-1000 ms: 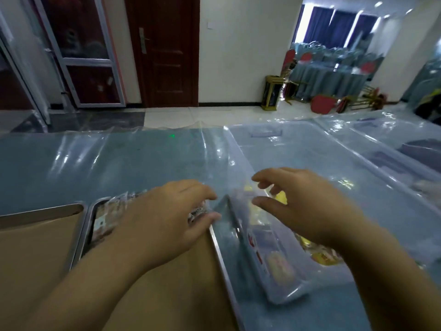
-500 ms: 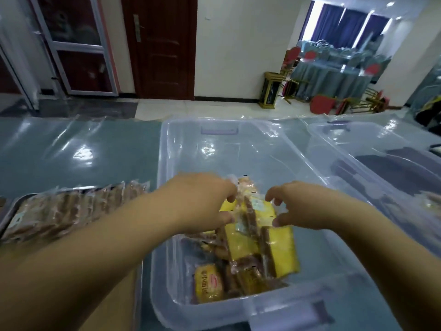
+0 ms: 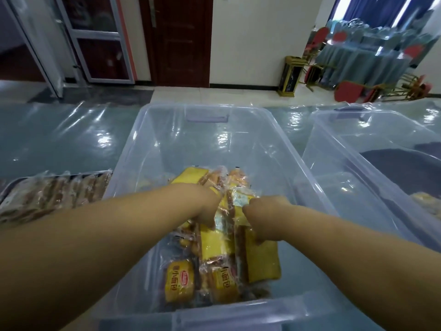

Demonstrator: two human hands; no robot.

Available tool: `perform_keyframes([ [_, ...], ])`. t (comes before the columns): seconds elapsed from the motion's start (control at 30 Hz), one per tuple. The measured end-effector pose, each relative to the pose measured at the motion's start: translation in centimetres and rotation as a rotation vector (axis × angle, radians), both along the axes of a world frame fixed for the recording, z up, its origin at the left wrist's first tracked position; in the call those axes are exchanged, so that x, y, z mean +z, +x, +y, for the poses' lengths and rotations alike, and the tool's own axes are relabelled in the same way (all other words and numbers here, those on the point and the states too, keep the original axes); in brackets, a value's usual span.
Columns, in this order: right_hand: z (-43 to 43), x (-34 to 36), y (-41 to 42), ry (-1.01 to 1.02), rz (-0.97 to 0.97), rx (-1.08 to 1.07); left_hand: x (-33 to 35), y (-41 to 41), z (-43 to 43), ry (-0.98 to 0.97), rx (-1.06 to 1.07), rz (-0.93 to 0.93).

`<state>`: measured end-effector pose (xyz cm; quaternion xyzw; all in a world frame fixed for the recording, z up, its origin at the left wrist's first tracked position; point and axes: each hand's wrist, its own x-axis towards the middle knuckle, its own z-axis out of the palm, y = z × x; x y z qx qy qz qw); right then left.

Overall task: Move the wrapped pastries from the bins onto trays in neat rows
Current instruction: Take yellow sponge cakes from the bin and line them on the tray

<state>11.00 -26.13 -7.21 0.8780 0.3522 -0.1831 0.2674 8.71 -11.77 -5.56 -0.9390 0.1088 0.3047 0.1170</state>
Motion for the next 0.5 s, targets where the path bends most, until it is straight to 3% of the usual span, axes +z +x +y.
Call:
perform_keyframes([
  [0.17,0.7,0.4,0.9,-0.062,0.005,0.023,-2.5,0.3,0.5,0.002,0.032,-0.03],
  [0.5,1.5,1.7,5.8,0.124,0.069,-0.047,-2.1,1.3,1.7,0.003,0.166,-0.005],
])
